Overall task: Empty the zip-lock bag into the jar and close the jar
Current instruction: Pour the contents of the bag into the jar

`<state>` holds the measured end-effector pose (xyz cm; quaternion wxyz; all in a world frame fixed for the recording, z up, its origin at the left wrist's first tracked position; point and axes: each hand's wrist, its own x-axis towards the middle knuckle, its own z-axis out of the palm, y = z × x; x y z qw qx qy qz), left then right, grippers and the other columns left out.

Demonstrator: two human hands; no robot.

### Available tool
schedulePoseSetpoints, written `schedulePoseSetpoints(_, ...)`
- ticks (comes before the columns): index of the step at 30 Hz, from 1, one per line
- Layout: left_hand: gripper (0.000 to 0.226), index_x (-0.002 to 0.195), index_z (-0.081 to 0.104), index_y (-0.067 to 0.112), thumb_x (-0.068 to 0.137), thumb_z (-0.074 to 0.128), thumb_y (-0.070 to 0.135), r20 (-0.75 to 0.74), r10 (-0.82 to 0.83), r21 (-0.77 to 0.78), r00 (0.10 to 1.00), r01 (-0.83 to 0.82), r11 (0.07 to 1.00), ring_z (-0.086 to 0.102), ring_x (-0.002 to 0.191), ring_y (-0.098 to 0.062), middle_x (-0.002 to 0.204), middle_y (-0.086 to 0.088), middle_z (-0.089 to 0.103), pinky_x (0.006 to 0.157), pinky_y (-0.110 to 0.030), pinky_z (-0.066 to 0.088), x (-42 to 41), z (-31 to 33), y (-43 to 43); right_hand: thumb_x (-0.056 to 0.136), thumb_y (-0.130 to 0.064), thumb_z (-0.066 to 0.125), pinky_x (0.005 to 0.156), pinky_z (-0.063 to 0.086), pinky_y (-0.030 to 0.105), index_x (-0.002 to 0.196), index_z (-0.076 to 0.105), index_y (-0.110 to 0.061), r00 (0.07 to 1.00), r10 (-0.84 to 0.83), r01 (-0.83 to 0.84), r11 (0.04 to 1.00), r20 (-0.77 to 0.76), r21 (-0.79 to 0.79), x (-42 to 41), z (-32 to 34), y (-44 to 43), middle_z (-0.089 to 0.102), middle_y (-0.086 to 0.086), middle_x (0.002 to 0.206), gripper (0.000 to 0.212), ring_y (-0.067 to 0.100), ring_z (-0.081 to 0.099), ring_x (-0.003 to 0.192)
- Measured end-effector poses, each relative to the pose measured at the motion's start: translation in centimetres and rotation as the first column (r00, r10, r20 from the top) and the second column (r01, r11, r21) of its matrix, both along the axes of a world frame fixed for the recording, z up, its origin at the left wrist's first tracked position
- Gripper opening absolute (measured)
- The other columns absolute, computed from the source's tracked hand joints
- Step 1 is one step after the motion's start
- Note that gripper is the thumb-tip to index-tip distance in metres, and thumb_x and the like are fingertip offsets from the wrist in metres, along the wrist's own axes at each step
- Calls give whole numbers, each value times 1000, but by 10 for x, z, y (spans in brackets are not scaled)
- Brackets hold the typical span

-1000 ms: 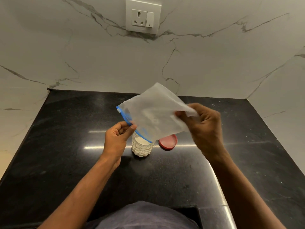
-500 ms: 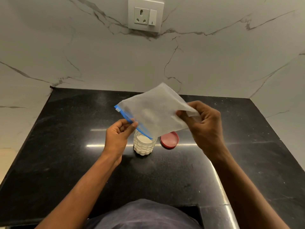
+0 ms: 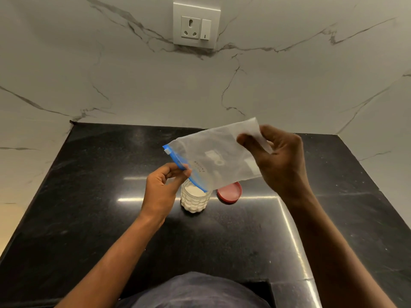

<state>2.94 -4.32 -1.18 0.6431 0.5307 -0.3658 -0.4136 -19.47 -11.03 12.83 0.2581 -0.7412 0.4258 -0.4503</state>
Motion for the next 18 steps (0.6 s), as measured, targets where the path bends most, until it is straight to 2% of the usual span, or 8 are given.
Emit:
schedulePoseSetpoints(2,16,104,80,27,91,80,17,44,11,-26,999,-10,1000,76,111,-19,107,2,83,98,-36,57,3,3,0,94,-28,79,78,59,61,100,81,-11,996,-9,7,1000,83,30,-4,-1,-7,81,13,92,19,37,76,87)
schedulePoseSetpoints(4,17,104,80,28,90,80,18,53,13,-51,999,-10,999,76,109,-17,107,4,83,97,-35,58,5,5,1,93,-21,79,85,61,57,105,81,-15,990,30,-38,998,141,59,-5,-3,-6,82,5,96,13,30,78,93)
schedulePoseSetpoints(7,17,105,79,25,89,79,20,73,-33,-23,997,34,999,76,109,-14,108,5,83,95,-34,62,2,4,4,90,-19,80,81,65,41,101,78,-23,990,124,-131,984,70,118,-4,-13,-1,81,-5,93,11,15,77,88)
schedulePoseSetpoints(9,17,105,80,23,88,80,20,56,-9,-32,998,10,999,77,107,-14,107,4,83,93,-30,62,4,3,4,87,-23,82,75,63,28,95,78,-27,989,77,-90,991,125,97,-10,-14,-5,80,-8,88,9,9,75,82)
schedulePoseSetpoints(11,18,105,81,21,88,81,17,32,6,-37,999,-5,999,78,106,-17,107,2,83,93,-30,61,9,2,2,86,-23,85,72,59,22,92,80,-25,984,9,-22,997,176,68,-13,-13,-8,80,-8,86,9,9,74,79)
schedulePoseSetpoints(15,17,100,82,33,86,81,24,26,-38,-30,999,38,999,78,107,-15,107,2,83,92,-29,63,10,-1,5,89,-21,82,76,62,28,98,80,-21,995,100,-99,991,-12,87,-8,-24,0,79,-9,90,9,10,74,85)
schedulePoseSetpoints(18,16,98,84,30,83,83,23,-20,21,-37,1000,-21,999,79,101,-15,103,0,84,88,-22,61,12,-3,3,89,-19,82,78,64,31,94,80,-27,991,14,-26,996,135,86,-15,-17,-6,80,-8,90,9,13,76,86)
